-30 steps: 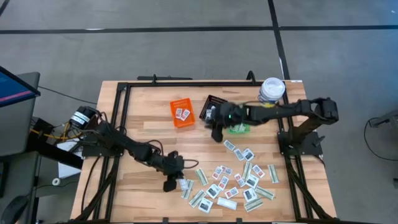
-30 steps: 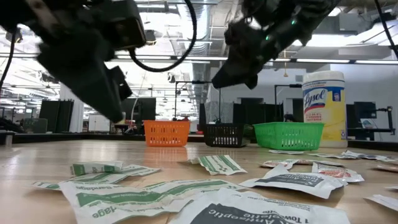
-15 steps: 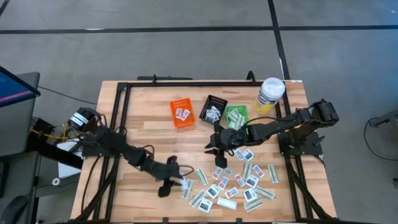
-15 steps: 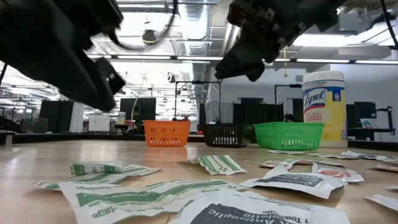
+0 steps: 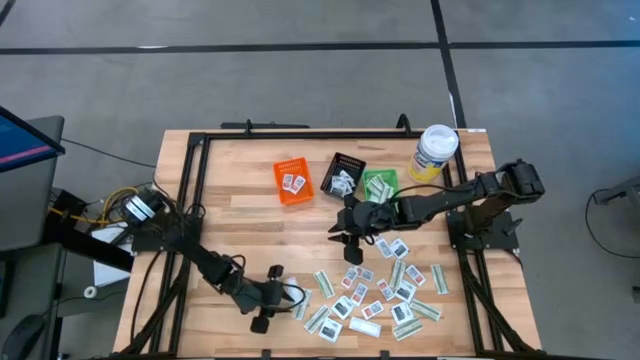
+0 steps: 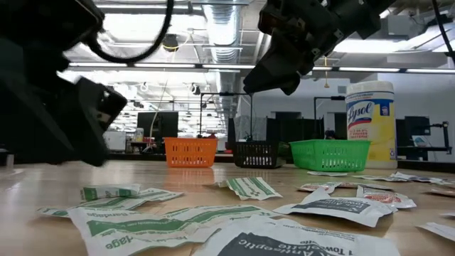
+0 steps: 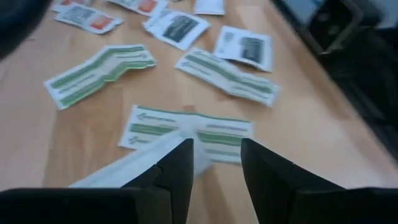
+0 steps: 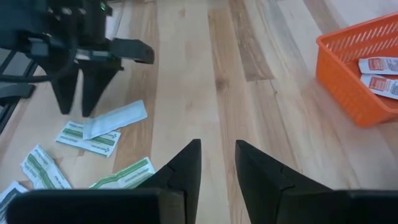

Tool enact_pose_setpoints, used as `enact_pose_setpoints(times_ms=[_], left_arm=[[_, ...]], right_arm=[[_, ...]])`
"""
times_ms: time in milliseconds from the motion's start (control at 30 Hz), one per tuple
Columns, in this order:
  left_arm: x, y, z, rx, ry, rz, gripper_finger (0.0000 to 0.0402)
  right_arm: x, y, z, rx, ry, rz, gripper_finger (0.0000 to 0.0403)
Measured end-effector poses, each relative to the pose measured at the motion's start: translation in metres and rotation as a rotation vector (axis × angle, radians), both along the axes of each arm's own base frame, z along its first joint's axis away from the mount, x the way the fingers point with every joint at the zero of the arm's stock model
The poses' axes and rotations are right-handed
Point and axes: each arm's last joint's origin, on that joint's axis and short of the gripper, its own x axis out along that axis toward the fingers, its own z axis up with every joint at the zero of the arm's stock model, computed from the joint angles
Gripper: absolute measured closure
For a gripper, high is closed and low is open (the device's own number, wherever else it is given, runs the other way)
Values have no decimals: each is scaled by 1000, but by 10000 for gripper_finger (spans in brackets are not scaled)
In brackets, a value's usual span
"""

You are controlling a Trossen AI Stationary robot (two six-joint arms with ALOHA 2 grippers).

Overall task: Pick & Place First Aid Supplies
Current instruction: Put the green bandage pack into the green basket

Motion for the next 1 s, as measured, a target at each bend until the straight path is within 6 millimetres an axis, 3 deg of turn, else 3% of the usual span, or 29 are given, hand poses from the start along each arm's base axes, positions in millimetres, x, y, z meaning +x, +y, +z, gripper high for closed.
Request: enact_pose_setpoints(times_ms=[533,633,800,900,1000], left_arm=[[9,-4,-24,0,-13,26,273],[10,-3,-26,12,-21,56,298],[9,-2,-24,17,-19,64,384],[9,0,-18,11,-24,65,393],[10,5,2,-21,-88,88,395]], right_arm=[[0,0,0,2,1,3,310],[0,0,0,2,1,4,310],[0,0,0,2,1,4,310],[0,1,-1,2,3,6,310],[0,4,-2,1,8,16,310]])
